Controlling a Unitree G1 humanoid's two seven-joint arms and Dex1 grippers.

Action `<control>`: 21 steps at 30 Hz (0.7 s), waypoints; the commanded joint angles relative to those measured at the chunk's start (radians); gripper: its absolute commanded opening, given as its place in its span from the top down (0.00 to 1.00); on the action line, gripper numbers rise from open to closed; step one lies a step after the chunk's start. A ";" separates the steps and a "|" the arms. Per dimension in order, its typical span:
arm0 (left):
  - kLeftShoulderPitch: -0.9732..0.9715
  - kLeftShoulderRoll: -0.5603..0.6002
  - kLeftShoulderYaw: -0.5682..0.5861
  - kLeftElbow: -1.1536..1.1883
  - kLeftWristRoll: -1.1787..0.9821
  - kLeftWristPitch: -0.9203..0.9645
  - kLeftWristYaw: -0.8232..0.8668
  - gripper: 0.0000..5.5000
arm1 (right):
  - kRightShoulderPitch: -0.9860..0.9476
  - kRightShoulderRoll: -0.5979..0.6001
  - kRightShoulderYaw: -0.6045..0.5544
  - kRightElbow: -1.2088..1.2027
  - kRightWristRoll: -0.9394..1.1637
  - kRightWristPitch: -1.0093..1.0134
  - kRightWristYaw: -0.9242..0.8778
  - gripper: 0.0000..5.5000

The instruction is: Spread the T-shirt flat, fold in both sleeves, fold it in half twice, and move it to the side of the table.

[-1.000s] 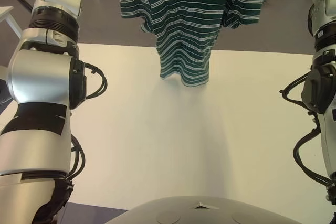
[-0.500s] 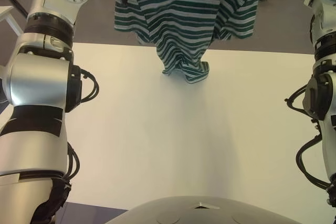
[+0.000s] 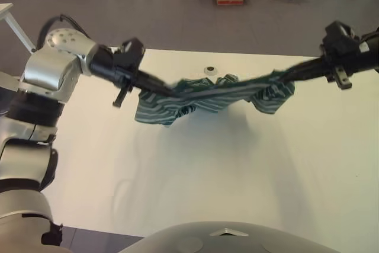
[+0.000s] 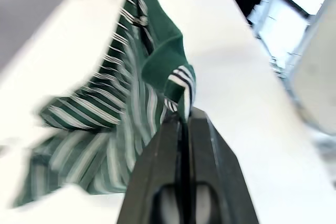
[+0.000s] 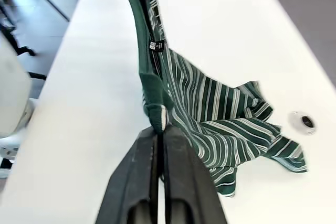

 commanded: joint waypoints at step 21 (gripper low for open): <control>0.438 -0.130 0.158 -0.224 0.013 0.101 0.342 0.67 | 0.568 0.120 -0.191 -0.265 0.145 0.261 -0.359 0.74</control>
